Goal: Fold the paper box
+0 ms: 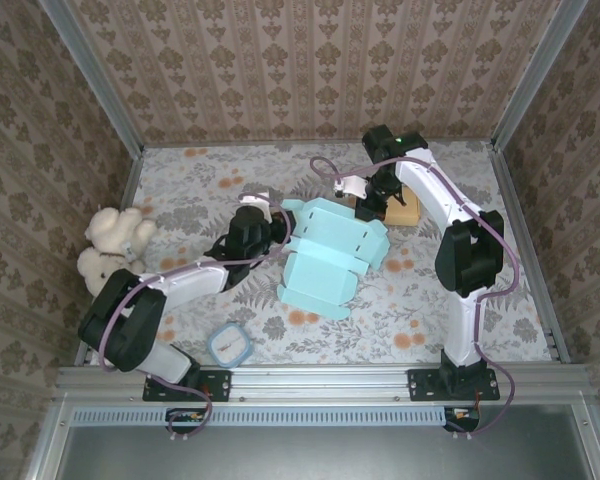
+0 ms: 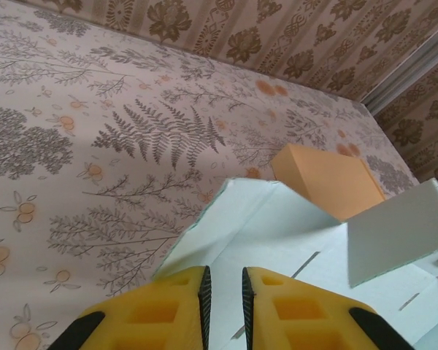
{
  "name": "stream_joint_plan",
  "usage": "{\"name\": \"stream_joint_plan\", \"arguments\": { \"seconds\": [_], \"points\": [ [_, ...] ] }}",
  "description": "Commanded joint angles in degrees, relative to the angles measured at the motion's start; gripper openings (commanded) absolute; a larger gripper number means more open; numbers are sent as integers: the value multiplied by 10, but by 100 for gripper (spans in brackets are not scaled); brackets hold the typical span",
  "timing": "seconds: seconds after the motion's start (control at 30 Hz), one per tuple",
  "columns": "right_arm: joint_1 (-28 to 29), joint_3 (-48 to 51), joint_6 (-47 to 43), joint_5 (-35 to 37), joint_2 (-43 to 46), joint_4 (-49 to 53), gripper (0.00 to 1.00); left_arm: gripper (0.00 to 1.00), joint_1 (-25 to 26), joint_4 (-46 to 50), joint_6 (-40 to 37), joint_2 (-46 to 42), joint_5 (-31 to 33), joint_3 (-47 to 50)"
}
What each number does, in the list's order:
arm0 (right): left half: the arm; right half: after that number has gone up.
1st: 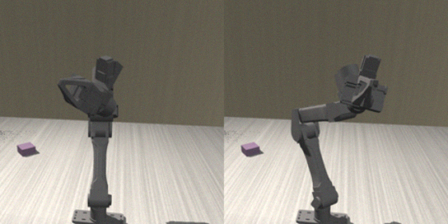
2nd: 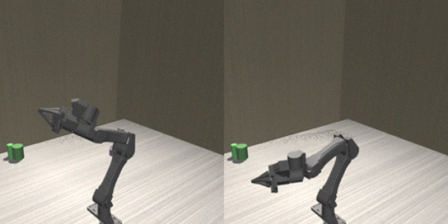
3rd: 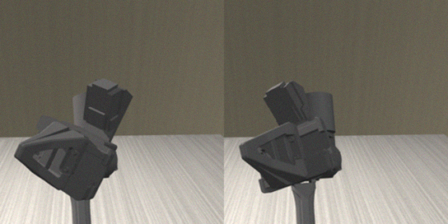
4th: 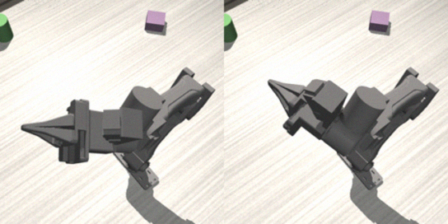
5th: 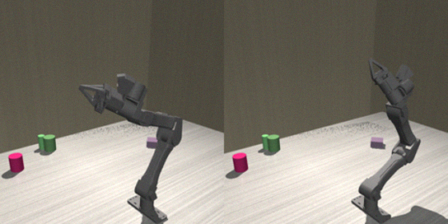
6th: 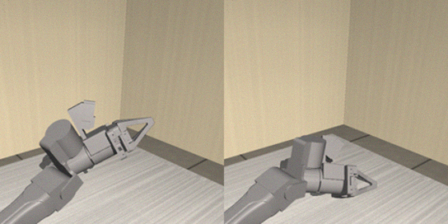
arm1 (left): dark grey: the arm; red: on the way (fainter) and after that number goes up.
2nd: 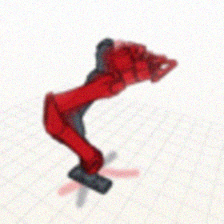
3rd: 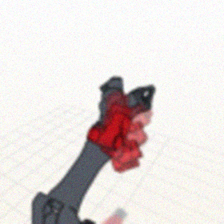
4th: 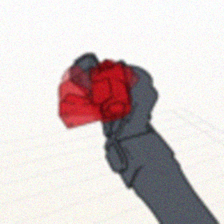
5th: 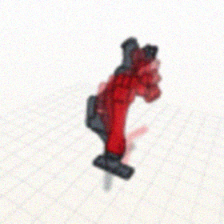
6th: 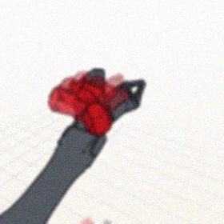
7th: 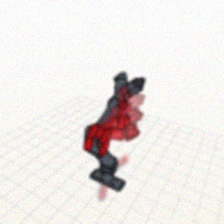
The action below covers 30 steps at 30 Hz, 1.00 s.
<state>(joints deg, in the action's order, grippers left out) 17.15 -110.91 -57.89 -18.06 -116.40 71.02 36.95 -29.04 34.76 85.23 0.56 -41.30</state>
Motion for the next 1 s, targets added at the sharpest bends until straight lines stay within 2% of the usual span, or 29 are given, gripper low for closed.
{"name": "stream_joint_plan", "arguments": {
  "seconds": [0.0,0.23,0.6,0.8,0.97],
  "points": [
    [4,12,-7,-12,17,-13,0,21,-4,0,8,8,-31,-37],
    [9,28,0,6,27,-42,0,21,0,10,2,13,-38,-58],
    [29,30,10,13,32,-52,0,20,68,24,-20,71,-42,-122],
    [38,37,6,10,36,-56,0,20,63,31,-24,80,-24,-132],
    [37,44,5,20,35,-62,0,20,41,31,-28,47,-20,-93]
  ]
}}
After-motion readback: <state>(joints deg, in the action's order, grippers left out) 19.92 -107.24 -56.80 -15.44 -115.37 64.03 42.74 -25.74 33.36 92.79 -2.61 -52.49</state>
